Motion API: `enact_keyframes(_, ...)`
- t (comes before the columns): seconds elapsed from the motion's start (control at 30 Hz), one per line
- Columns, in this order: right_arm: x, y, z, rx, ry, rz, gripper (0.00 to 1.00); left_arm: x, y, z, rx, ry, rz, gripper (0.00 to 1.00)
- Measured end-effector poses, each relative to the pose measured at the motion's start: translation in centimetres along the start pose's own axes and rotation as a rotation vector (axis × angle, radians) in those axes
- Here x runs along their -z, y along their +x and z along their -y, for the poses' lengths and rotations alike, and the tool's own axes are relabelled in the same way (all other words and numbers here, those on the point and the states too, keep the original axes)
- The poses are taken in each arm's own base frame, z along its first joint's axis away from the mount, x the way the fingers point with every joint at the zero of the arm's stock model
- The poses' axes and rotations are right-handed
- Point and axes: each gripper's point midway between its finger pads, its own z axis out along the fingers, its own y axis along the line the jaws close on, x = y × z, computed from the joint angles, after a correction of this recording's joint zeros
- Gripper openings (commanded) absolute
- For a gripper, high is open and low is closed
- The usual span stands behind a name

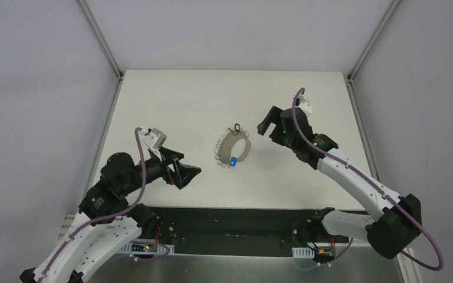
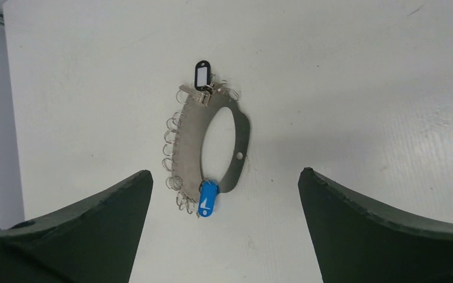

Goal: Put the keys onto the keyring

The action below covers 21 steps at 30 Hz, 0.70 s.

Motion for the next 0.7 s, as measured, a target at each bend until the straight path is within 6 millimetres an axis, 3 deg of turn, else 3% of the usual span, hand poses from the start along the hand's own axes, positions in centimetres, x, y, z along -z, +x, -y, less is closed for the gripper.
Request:
enact_keyframes(0.27, 5.2, -0.1, 1.4, 0.101, 0.064, 0.06, 0.99, -0.4, -0.1, -1.2, -0.008, -0.072, -0.033, 0.99)
enact_keyframes(0.47, 9.4, -2.3, 1.2, 0.129, 0.041, 0.165, 0.99, 0.3, -1.5, -3.5, -0.043, -0.221, -0.005, 0.99)
enact_keyframes(0.6, 11.2, -3.8, 0.6, 0.147, 0.038, 0.221, 0.99, 0.5, -2.6, -5.0, -0.075, -0.317, 0.0, 0.99)
enact_keyframes(0.7, 11.9, -3.4, 0.3, 0.189, 0.018, 0.222, 0.99, 0.3, -3.1, -6.0, -0.102, -0.379, -0.017, 0.99)
